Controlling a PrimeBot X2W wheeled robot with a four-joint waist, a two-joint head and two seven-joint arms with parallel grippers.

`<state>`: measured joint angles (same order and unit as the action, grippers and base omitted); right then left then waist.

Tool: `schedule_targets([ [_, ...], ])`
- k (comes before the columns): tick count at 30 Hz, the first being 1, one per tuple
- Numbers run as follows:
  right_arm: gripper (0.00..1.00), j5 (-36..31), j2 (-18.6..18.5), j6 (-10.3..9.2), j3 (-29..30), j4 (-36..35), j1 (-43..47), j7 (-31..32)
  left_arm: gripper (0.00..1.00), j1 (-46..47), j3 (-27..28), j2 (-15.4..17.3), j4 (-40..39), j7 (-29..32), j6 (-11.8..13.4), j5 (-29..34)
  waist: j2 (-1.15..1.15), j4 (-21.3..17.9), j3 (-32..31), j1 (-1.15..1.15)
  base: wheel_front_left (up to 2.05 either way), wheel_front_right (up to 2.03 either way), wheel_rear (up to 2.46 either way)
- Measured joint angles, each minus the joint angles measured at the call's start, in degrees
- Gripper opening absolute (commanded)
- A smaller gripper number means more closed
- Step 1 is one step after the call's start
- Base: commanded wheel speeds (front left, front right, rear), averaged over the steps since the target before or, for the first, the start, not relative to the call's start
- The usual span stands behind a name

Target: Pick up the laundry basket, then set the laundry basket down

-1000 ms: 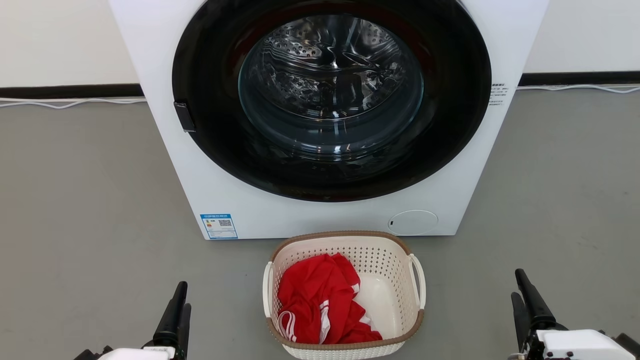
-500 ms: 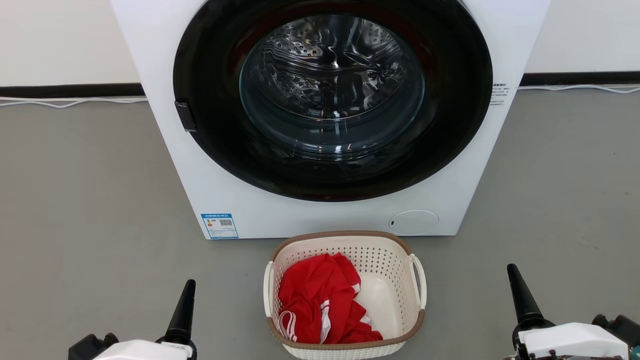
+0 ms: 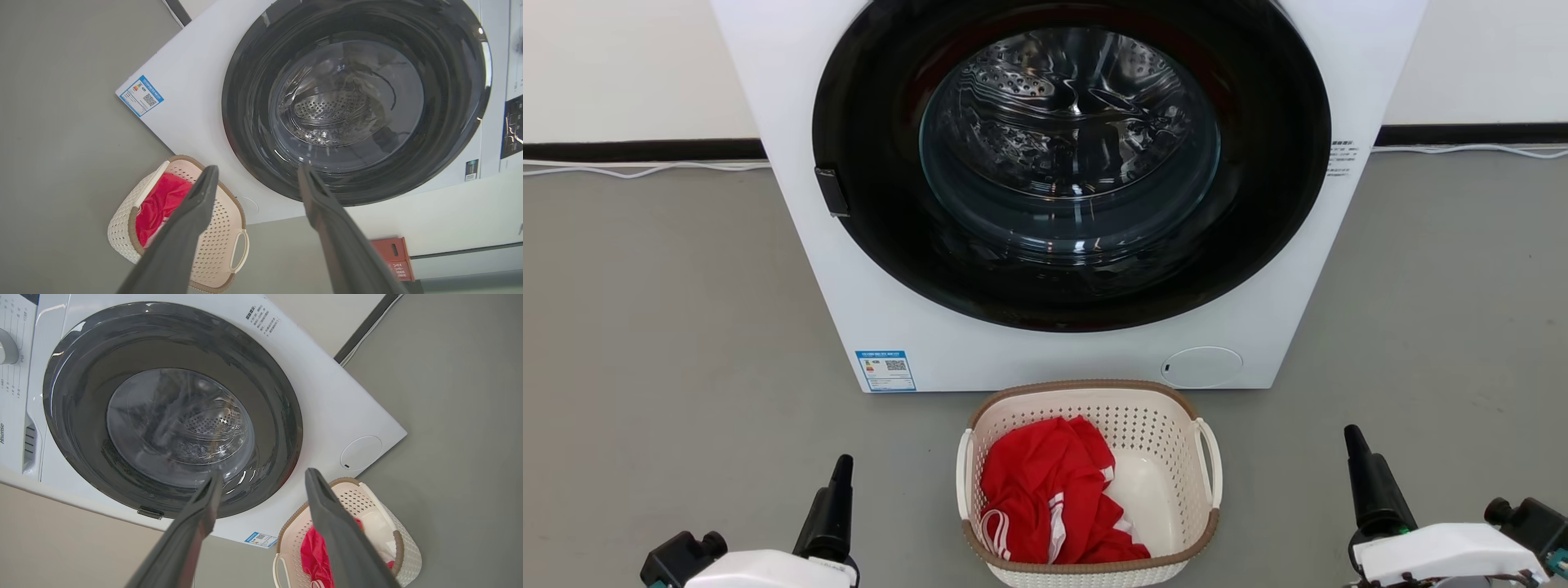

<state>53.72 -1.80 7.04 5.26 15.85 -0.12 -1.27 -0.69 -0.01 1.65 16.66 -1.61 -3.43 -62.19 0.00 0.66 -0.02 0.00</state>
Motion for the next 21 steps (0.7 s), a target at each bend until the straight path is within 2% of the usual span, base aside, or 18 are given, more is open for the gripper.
schedule_targets([
  [21,1.00,-15.01,-0.02,0.01,-0.96,-0.91,0.01,-3.26,1.00,-0.05,-1.67,0.18,-1.47,-3.21,1.92,11.96,0.00,0.62,-0.17,0.00,0.00,0.00,0.00],
])
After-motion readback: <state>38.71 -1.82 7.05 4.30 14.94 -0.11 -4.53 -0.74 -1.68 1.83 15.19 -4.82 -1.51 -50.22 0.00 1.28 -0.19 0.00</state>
